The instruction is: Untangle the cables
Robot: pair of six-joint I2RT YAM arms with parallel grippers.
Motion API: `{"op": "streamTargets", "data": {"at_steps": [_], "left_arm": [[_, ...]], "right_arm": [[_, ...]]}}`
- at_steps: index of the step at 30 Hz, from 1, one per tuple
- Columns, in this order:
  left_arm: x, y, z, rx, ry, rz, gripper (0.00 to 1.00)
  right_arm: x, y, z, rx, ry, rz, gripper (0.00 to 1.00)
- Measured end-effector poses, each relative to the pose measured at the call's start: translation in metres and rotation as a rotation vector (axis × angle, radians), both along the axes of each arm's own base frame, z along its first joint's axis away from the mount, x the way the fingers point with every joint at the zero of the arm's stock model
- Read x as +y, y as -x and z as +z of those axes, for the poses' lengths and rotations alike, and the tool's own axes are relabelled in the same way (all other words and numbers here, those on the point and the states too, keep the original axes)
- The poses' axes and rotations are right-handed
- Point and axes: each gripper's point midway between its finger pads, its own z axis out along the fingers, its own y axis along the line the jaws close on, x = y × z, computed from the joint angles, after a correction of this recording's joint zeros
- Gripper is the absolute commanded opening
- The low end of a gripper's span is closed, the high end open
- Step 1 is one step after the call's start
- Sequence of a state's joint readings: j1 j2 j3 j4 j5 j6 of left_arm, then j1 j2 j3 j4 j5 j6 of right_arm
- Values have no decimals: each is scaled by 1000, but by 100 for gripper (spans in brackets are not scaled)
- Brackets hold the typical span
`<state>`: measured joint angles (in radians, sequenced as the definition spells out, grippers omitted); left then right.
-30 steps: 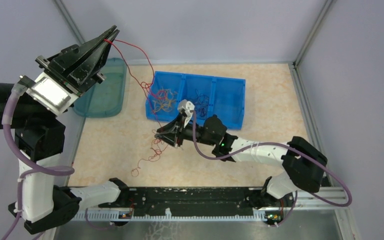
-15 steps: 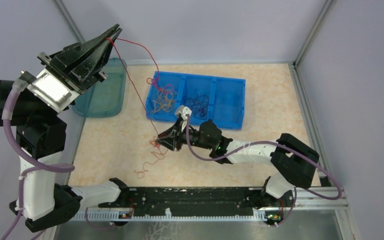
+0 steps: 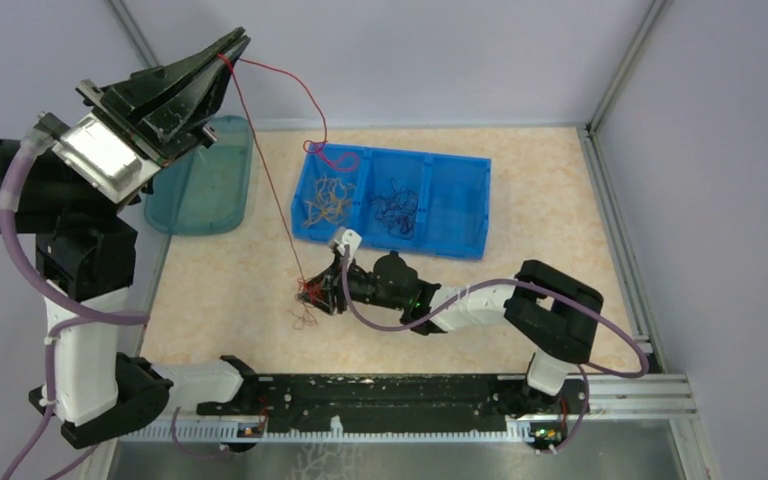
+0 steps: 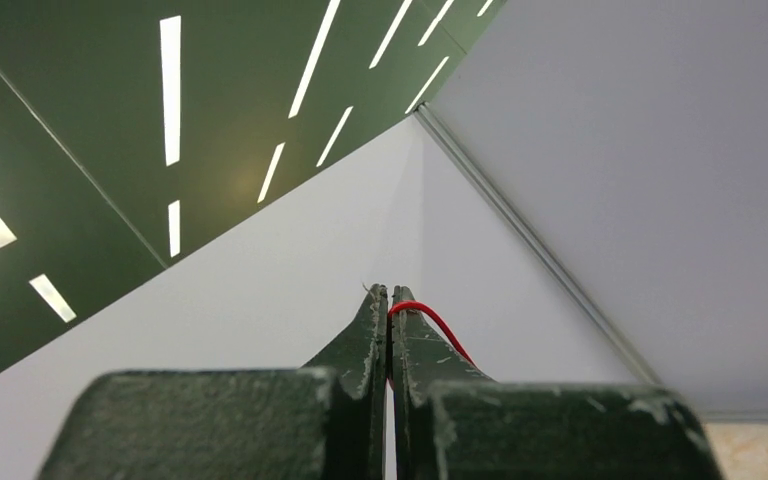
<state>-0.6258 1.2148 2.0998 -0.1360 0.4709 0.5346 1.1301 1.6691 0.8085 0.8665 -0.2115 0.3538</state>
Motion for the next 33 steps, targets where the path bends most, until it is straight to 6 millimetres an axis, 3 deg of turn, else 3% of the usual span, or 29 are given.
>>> {"op": "streamTargets", "data": {"at_steps": [11,19,24,29,32,33], "left_arm": [[32,34,48,-167,116,47,0],[74,68,92,-388,250,172,0],[95,90,99,-477,283,236,0],[117,113,115,-646,343,354,0],[123,123,124,-722,368,393,0],[123,124,125,-727,366,395,0]], "right_arm": [[-12,-10,-48,17,96,-99,35],[-35,-13,-97,61,192,-172,35],[-46,-14,-109,75,217,-206,35],[-55,-17,-118,95,228,-251,19],[-67,-20,-126,124,225,-289,27],[-71,-20,-129,133,228,-297,25]]}}
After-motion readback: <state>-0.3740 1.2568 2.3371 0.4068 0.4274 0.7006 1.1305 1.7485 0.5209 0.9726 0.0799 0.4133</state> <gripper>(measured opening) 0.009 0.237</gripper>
